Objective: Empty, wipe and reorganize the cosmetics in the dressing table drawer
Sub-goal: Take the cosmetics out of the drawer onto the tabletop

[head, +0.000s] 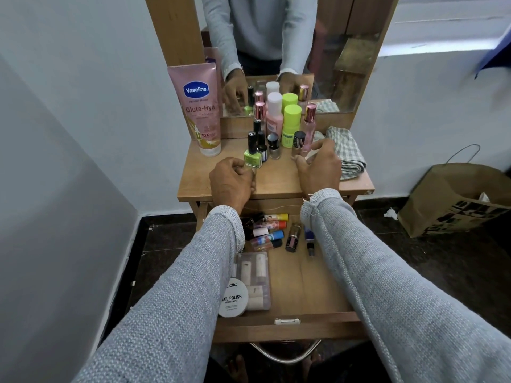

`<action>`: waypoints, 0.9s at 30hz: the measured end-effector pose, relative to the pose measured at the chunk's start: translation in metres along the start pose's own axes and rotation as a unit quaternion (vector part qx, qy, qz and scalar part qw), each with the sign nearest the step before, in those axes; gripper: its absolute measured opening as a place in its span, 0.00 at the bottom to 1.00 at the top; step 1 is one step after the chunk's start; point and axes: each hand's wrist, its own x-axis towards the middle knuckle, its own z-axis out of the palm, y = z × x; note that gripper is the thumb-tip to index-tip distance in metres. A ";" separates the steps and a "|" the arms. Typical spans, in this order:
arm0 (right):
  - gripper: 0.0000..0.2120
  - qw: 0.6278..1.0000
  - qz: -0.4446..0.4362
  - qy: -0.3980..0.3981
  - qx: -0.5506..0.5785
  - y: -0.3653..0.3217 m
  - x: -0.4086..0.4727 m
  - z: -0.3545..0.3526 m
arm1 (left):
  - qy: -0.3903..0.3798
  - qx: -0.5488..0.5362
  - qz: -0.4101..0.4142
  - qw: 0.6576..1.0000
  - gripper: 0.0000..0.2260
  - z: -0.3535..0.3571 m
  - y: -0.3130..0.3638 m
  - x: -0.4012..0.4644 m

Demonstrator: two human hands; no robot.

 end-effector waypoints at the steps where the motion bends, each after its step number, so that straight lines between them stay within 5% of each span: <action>1: 0.16 1.000 0.012 -0.009 -0.005 -0.001 0.002 0.000 | 0.000 0.001 0.001 1.000 0.06 0.000 0.000 0.000; 10: 0.08 0.996 0.025 -0.062 -0.063 -0.009 0.012 0.008 | 0.002 0.006 -0.001 1.000 0.06 0.002 -0.003 0.002; 27: 0.14 0.999 0.000 -0.041 -0.017 -0.014 0.009 0.015 | 0.009 0.007 -0.001 1.000 0.04 0.002 -0.002 0.002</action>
